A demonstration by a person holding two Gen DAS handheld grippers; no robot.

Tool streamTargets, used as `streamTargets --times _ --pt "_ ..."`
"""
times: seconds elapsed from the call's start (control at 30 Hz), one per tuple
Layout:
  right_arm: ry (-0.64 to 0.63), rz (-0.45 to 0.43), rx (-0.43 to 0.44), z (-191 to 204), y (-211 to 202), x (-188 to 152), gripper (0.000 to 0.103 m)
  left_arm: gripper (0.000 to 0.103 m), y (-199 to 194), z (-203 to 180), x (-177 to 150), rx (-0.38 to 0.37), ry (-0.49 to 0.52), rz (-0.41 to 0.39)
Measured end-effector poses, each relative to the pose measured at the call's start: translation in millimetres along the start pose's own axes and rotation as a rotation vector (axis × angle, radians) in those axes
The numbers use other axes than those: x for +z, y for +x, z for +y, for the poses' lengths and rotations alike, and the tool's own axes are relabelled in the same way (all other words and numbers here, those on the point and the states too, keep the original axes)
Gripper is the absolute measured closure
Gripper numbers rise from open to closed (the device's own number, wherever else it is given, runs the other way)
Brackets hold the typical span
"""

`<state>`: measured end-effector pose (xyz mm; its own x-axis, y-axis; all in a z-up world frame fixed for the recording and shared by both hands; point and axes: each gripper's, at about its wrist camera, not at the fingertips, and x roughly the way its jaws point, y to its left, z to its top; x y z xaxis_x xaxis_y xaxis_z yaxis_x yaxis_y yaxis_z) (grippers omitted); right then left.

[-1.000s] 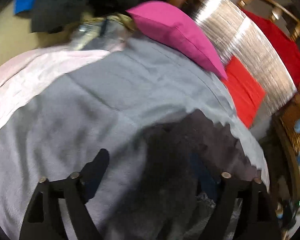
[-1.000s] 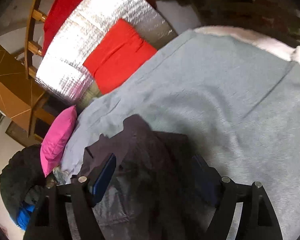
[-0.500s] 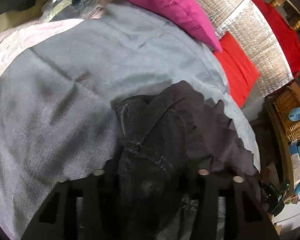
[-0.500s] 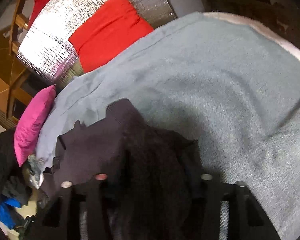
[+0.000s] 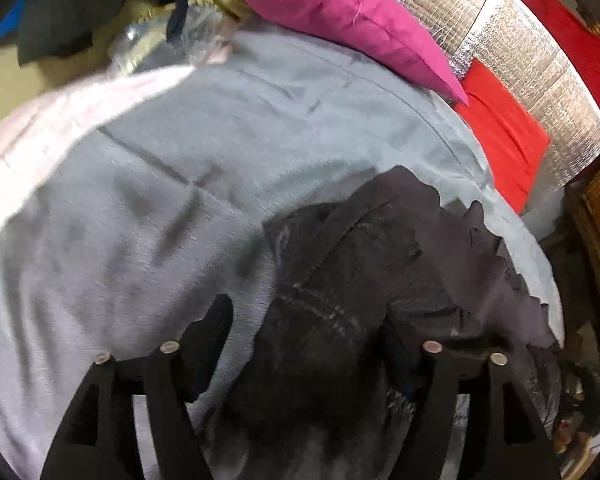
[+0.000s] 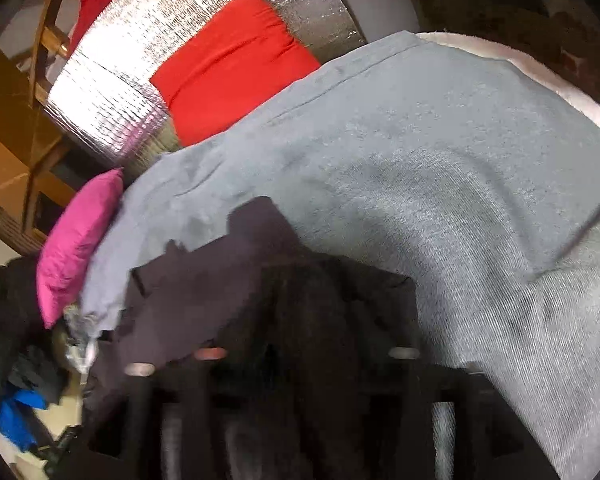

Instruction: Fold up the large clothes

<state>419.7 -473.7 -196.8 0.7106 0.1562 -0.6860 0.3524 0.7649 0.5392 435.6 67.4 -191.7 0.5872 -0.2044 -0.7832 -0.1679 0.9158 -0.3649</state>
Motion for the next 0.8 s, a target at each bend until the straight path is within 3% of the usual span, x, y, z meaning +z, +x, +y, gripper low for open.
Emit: streamTargets --times 0.2,0.33,0.43,0.67,0.8 --pt "-0.002 -0.049 0.003 -6 -41 -9 0.036 0.031 -43 -8 -8 -0.022 0.071 -0.116" --pt "-0.073 -0.095 -0.071 0 -72 -25 0.036 0.026 -62 -22 -22 0.010 0.180 -0.174" --pt "-0.059 -0.104 -0.053 -9 -88 -36 0.036 0.026 -67 -38 -38 0.040 0.262 -0.191" --pt "-0.114 -0.065 -0.010 -8 -109 -74 0.036 0.026 -81 -61 -74 0.091 0.421 -0.235" --pt "-0.136 0.054 -0.049 -9 -85 -90 0.036 0.026 -80 -69 -83 0.099 0.463 -0.230"
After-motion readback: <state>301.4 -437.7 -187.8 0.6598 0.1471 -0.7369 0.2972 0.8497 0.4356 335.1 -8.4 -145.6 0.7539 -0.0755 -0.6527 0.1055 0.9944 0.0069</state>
